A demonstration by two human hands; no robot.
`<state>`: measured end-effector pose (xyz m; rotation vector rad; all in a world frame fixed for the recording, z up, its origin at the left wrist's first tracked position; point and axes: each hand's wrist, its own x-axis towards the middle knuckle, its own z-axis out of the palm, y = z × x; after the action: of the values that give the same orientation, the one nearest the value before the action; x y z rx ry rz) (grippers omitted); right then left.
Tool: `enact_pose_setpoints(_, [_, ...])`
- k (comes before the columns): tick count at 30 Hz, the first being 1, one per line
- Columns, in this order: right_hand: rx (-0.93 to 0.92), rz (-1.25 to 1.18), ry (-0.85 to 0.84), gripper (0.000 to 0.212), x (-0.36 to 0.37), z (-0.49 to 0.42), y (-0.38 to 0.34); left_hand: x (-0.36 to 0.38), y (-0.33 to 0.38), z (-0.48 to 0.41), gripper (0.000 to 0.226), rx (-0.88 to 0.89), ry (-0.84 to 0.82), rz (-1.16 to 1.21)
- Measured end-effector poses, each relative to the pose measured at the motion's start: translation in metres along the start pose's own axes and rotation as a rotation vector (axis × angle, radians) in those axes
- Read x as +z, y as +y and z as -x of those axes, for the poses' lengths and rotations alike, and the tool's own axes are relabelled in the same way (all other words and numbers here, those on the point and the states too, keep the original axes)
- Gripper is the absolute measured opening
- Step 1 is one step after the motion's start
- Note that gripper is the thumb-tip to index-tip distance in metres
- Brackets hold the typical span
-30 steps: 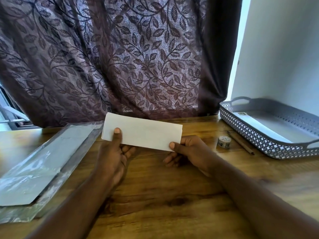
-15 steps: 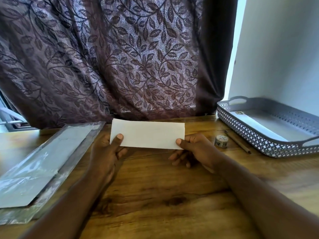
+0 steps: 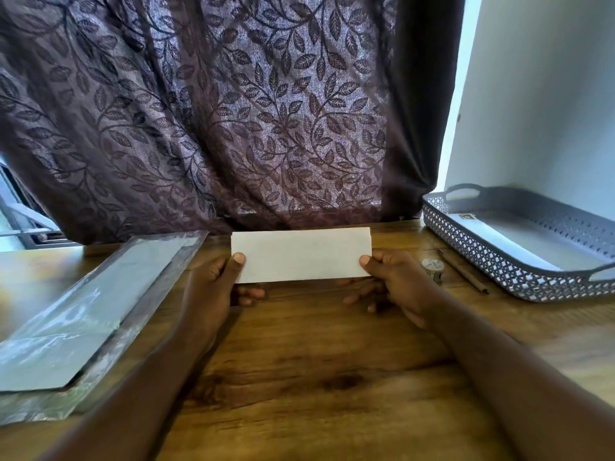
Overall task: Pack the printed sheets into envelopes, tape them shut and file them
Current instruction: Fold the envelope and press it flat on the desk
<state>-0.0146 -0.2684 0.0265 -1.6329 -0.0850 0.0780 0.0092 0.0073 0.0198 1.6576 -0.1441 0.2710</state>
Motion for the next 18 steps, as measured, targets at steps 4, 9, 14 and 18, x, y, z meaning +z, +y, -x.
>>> enact_pose_setpoints(4, [0.028,-0.005,0.093,0.025,-0.009,0.001,-0.003,-0.004,-0.004,-0.005,0.016,-0.010,0.023,-0.097])
enact_pose_setpoints(9, [0.040,0.121,0.119,0.025,-0.011,0.000,-0.001,-0.005,-0.011,-0.008,0.021,-0.053,-0.021,-0.144])
enact_pose_setpoints(14, [-0.002,0.290,0.255,0.036,-0.008,-0.003,0.001,-0.006,-0.017,-0.015,0.041,-0.057,-0.071,-0.286])
enact_pose_setpoints(18, [-0.066,0.694,0.303,0.043,-0.003,-0.003,0.003,-0.005,-0.017,-0.012,0.041,0.015,-0.060,-0.444])
